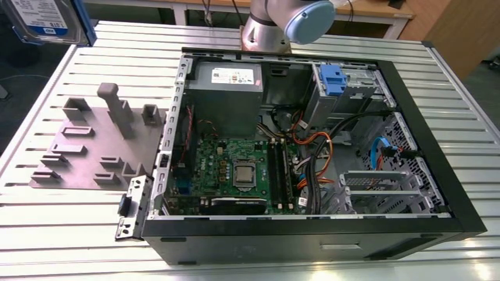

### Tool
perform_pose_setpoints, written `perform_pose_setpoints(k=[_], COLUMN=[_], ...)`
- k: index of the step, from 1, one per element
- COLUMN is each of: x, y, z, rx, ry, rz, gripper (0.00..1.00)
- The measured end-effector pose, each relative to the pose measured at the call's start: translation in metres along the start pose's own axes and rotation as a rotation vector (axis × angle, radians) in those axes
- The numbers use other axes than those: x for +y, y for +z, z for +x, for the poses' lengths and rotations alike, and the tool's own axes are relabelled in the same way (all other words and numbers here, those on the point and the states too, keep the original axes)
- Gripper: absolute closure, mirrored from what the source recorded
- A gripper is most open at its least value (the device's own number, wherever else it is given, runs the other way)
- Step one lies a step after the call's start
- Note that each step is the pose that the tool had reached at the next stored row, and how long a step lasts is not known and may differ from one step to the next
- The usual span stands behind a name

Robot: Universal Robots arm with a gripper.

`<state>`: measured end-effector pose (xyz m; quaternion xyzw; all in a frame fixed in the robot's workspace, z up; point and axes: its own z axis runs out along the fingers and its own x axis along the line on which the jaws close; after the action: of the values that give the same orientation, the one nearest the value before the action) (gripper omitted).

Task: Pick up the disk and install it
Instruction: 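Pick up the disk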

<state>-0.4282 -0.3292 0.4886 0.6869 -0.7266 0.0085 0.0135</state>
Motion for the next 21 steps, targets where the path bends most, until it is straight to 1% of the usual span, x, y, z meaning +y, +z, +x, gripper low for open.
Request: perform_pose_setpoints(k=[1,4,5,13,17,21], x=[0.0,0.0,0.0,0.0,0.0,0.0001], y=[0.0001,0.0,0.0,-0.0008,-0.0048,-0.01], z=[0.0001,0.0,0.0,0.0001,0.0002,0.0003], rx=[-0.0048,-0.0283,-0.0323,-0.0329,-0.033,-0.0329], ry=[0.0,0.0,0.0,0.0,0.0,0.0], rz=[-0.0002,-0.0015,-0.0018,-0.0019,-0.0017,-0.0018], gripper=[0.64,0.64,0.64,0.64,0.64,0.64])
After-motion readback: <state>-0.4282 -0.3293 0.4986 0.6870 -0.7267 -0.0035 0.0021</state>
